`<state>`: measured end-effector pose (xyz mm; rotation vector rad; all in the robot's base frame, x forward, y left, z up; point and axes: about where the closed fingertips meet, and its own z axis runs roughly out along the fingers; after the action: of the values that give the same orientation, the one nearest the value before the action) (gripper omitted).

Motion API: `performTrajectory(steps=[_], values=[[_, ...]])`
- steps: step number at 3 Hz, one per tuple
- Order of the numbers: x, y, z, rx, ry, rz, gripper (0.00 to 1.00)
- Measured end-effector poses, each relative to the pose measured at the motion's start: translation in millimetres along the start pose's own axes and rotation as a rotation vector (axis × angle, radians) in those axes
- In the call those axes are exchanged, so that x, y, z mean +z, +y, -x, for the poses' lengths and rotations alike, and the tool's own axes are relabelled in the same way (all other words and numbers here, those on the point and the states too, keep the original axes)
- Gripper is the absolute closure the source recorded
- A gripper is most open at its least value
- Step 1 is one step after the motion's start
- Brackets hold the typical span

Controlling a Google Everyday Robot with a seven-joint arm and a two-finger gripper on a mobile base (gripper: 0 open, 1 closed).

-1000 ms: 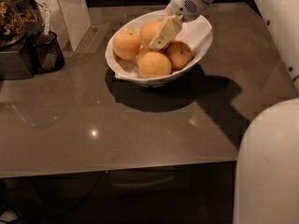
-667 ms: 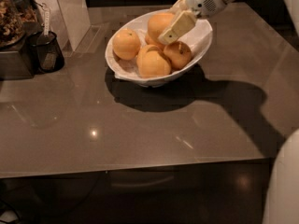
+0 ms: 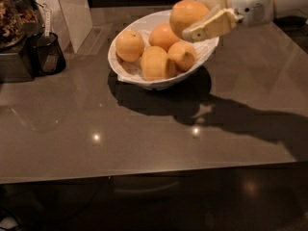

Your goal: Pick orange from white bowl

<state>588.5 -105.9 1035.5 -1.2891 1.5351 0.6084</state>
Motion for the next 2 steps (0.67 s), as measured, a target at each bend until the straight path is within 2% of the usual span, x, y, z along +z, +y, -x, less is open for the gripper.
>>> performTrajectory(steps=[1, 2], values=[[-33, 27, -26, 0.105, -0.036, -0.059, 1.00], [-50, 43, -57, 0.212, -0.037, -0.081, 1.00]])
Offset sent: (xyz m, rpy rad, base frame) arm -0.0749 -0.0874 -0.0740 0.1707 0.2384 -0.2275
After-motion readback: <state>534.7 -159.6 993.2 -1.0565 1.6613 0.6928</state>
